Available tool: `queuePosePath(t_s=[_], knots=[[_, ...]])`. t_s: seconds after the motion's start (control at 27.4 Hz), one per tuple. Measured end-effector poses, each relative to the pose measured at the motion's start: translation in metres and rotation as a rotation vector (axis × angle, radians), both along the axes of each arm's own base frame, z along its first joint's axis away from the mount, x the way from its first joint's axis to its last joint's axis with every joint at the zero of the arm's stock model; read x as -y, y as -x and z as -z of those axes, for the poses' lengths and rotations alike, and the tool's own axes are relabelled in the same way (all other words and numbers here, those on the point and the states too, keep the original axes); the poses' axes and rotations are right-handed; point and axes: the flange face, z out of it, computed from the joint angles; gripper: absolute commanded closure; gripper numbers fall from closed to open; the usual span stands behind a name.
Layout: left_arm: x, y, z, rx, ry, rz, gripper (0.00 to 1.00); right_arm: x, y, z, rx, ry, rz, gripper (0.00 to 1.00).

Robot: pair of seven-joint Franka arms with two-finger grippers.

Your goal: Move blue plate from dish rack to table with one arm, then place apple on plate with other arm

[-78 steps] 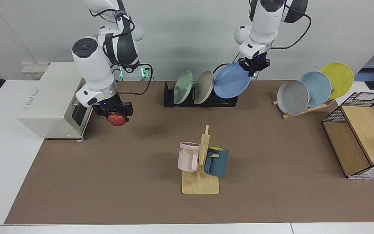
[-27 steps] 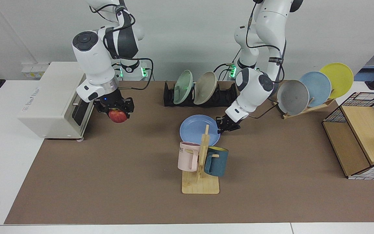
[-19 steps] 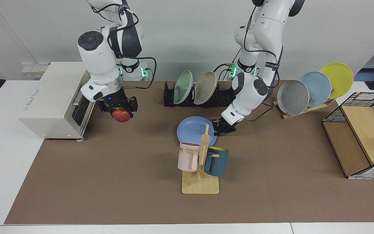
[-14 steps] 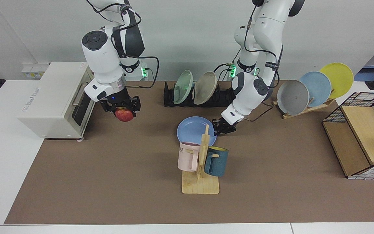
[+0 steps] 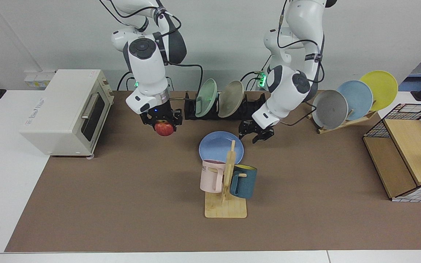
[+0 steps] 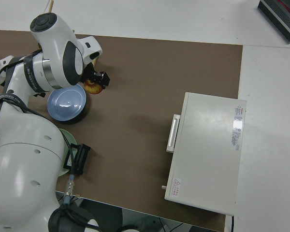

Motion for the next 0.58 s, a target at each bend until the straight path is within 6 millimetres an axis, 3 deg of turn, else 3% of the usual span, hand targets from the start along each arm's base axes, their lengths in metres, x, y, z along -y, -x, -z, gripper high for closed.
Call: queuePosePath(t_s=[0.15,0.29,0.44,0.58], knots=[[-0.029,0.012,-0.067,-0.033,-0.140,0.032,0.33,-0.021,0.004,0.016,-0.023,0.009,0.007,1.00],[-0.052,0.024,-0.117,-0.056,-0.241,0.041,0.32,-0.045,0.004,0.031,-0.013,0.006,0.026,1.00],[-0.070,0.030,-0.156,-0.075,-0.271,0.017,0.29,-0.075,0.008,0.051,-0.012,0.008,0.039,1.00],[-0.091,0.030,-0.179,-0.082,-0.286,-0.010,0.28,-0.110,0.012,0.066,-0.019,0.015,0.075,1.00]])
